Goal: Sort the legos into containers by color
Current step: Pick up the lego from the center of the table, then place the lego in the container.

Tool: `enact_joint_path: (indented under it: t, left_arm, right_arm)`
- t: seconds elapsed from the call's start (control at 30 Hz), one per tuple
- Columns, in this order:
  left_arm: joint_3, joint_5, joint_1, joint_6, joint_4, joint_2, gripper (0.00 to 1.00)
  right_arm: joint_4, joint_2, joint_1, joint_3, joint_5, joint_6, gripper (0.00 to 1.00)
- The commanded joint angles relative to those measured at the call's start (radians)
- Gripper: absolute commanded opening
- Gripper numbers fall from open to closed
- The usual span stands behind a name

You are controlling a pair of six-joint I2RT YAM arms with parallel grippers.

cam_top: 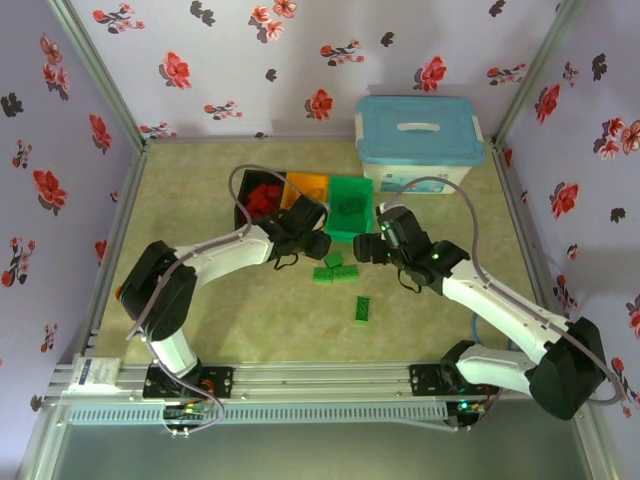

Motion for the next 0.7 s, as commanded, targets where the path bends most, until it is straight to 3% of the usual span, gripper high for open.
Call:
enact_joint_path:
  t: [0.0,0.53,0.57,0.63,0.67]
  left_arm:
    - [0.082,-0.027,-0.003,0.036,-0.018,-0.030,0.36]
    - [0.719,-0.021,0.026,0.137,-0.247,0.411,0.39]
    - [0.762,-0.021,0.028,0.141,-0.271,0.437,0.47]
    - [0.840,-0.021,0.028,0.146,-0.334,0.478,0.74]
    - [0.875,-0.021,0.028,0.146,-0.359,0.489,0.79]
  right_arm:
    - [0.004,-0.046,-0.010,-0.030,0.039,0.037,0.82]
    - [-0.104,-0.281,-0.010,-0.174,0.045,0.137,0.83]
    - [-0.115,-0.298,-0.010,-0.181,0.044,0.144,0.83]
    - [-0.130,-0.317,-0.010,-0.194,0.040,0.153,0.84]
    - [-0.133,-0.324,-0.010,-0.200,0.031,0.157,0.84]
